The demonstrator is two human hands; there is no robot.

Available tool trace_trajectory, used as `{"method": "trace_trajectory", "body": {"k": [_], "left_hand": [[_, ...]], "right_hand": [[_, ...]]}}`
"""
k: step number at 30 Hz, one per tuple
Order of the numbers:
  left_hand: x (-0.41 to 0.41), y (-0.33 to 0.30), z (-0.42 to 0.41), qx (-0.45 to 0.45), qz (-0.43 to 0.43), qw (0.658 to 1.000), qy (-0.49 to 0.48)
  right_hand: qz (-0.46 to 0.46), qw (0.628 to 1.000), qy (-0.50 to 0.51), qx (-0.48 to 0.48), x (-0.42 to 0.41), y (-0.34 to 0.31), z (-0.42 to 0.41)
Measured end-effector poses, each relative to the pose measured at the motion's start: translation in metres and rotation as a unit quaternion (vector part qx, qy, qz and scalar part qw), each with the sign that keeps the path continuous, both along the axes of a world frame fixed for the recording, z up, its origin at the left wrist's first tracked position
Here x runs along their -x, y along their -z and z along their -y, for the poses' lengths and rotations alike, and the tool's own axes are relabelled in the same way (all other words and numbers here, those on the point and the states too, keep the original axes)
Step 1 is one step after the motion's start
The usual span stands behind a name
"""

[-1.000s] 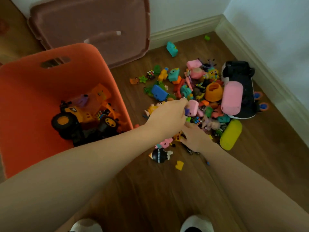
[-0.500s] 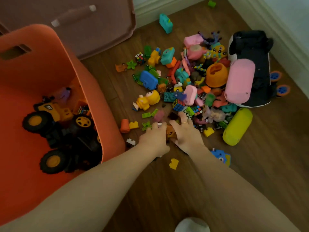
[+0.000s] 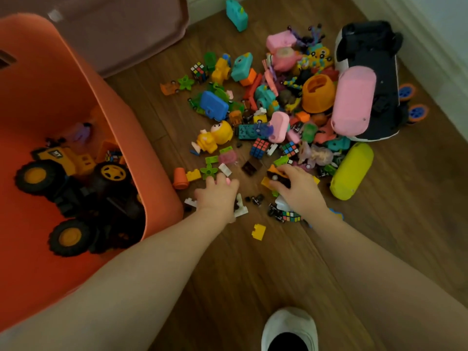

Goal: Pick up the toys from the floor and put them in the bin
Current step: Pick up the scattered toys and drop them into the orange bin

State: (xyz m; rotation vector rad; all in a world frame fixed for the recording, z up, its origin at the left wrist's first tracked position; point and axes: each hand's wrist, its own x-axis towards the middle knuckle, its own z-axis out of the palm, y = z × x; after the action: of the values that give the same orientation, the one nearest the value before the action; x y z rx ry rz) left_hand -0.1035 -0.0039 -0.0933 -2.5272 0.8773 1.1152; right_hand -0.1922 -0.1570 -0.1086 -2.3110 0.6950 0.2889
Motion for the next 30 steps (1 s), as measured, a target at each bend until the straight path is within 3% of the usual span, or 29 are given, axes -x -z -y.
{"method": "trace_trajectory", "body": {"k": [3,6,10,12,14,16,18,20,24,26,30], "left_hand": [[0.000,-0.022,0.009,0.145,-0.070,0.971,-0.175],[-0.002,-0.055,0.023,0.324,-0.183,0.875,-0.311],[-0.014,-0.119,0.009,0.488,-0.270,0.758,-0.340],[-0.024,-0.148,-0.017,0.551,-0.259,0.735,-0.298],[-0.035,-0.168,-0.047,0.592,-0.190,0.748,-0.232],[-0.047,-0.181,-0.080,0.590,-0.083,0.788,-0.158],[-0.058,-0.183,-0.114,0.545,0.032,0.831,-0.103],[-0.069,-0.171,-0.145,0.487,0.100,0.859,-0.122],[-0.076,-0.134,-0.190,0.302,0.101,0.923,-0.214],[-0.079,-0.122,-0.206,0.244,0.074,0.939,-0.232],[-0.085,-0.122,-0.209,0.335,0.079,0.906,-0.246]], "right_hand": [[0.027,0.991,0.125,-0.048,0.002,-0.008,0.002],[0.031,0.945,0.263,-0.193,-0.003,-0.024,0.002],[0.076,0.823,0.365,-0.428,-0.026,-0.077,-0.011],[0.081,0.780,0.358,-0.507,-0.042,-0.115,-0.027],[0.083,0.771,0.328,-0.539,-0.060,-0.146,-0.047],[0.079,0.788,0.277,-0.543,-0.077,-0.169,-0.071],[0.070,0.799,0.226,-0.553,-0.095,-0.185,-0.100],[0.051,0.818,0.182,-0.543,-0.111,-0.190,-0.130],[0.011,0.891,0.097,-0.443,-0.131,-0.181,-0.185],[-0.005,0.924,0.050,-0.380,-0.136,-0.171,-0.206],[0.020,0.953,0.015,-0.302,-0.137,-0.169,-0.214]]}}
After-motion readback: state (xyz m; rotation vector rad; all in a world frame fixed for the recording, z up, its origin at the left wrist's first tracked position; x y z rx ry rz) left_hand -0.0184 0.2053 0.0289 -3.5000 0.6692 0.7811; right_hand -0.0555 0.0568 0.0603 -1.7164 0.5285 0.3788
